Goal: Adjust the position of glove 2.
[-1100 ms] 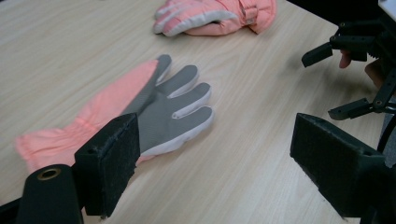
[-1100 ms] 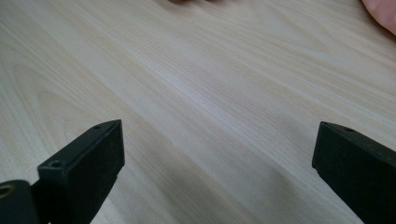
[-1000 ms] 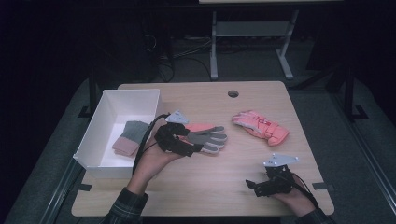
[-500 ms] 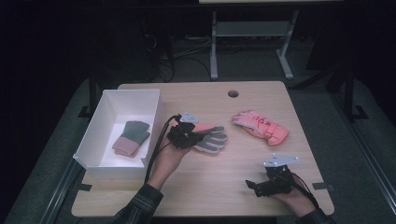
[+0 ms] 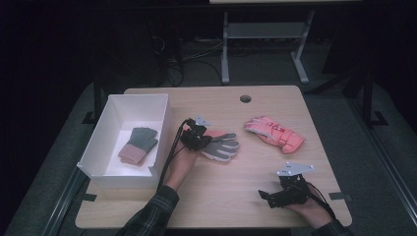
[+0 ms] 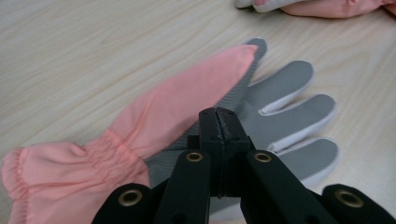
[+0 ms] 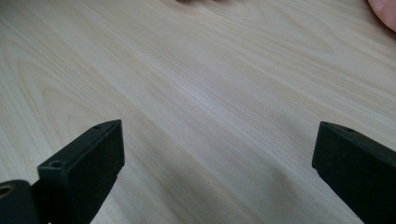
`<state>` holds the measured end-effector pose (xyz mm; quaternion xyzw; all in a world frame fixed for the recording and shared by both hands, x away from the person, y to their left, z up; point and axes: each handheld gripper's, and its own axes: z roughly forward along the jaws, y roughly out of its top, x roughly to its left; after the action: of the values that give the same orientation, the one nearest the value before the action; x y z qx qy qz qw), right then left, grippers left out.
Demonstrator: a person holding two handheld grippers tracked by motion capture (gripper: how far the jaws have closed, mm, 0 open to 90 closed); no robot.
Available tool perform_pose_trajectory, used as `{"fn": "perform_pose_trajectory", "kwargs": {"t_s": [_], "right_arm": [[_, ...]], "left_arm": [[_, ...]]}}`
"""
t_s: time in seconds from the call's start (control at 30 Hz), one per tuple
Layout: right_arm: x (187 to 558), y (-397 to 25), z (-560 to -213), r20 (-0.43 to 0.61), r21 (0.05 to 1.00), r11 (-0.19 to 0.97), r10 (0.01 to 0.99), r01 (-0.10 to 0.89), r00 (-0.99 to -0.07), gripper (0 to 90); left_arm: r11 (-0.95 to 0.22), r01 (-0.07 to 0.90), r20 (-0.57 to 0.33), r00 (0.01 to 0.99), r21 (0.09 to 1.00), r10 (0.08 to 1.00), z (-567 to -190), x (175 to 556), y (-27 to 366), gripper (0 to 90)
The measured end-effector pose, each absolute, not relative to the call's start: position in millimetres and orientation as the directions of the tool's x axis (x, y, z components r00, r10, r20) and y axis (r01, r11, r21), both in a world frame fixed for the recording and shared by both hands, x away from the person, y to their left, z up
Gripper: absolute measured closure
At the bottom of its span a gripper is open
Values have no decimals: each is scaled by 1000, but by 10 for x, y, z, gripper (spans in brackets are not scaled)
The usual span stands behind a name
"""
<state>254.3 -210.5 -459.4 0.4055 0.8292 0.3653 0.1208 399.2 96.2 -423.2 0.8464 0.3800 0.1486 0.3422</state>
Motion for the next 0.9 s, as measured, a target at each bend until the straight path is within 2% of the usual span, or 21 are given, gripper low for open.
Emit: {"fn": "perform_pose_trajectory", "kwargs": {"t_s": [0.3, 0.9], "right_arm": [[2538, -2119, -4593, 101, 700, 399, 766, 592, -635, 21], [2530, -2149, -4579, 98, 703, 395, 770, 591, -631, 21]], "left_arm": [[-491, 581, -51, 677, 649, 734, -4375, 4059, 949, 897], [-580, 524, -138, 804, 624, 578, -4359, 3792, 493, 897]]}}
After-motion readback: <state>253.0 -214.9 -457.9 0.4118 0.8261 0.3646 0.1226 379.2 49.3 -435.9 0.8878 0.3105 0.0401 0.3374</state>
